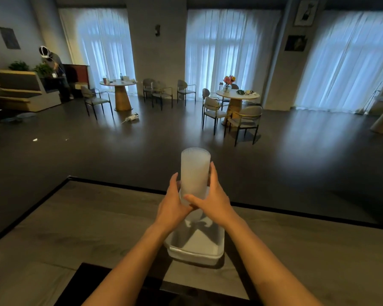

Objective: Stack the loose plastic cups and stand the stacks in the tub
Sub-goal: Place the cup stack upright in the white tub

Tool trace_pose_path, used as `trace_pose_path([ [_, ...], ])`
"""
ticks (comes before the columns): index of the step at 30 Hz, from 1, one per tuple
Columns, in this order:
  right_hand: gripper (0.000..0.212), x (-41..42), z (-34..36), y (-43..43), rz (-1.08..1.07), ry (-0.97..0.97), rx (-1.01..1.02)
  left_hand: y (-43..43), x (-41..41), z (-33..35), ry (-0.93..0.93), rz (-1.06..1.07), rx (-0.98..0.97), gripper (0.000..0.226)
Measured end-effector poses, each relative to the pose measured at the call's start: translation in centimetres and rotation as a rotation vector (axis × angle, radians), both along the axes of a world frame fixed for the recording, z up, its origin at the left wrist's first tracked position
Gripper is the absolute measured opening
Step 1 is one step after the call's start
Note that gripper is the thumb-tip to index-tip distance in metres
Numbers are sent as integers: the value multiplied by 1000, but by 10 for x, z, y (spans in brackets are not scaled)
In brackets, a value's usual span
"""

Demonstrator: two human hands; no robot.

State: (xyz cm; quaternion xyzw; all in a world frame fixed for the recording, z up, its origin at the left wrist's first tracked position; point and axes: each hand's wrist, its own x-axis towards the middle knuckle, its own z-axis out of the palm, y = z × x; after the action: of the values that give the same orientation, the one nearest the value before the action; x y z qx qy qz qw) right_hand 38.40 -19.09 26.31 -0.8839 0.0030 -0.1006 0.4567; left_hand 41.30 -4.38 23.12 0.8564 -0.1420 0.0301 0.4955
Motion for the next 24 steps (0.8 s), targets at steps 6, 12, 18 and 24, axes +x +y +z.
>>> trace_pose_path([
  [6,94,-34,3,-15,-153,-93,102,6,-36,11,-51,57,-88,114],
  [12,40,-103,9,-23,-72,-182,267,13,-108,13,-112,16,-225,96],
  [18,19,-170,-20,-32,-86,-210,287,8,-187,-18,-73,-38,-285,84],
  [24,17,-234,-70,-43,-118,-150,340,0,-243,-73,81,-35,-240,78],
])
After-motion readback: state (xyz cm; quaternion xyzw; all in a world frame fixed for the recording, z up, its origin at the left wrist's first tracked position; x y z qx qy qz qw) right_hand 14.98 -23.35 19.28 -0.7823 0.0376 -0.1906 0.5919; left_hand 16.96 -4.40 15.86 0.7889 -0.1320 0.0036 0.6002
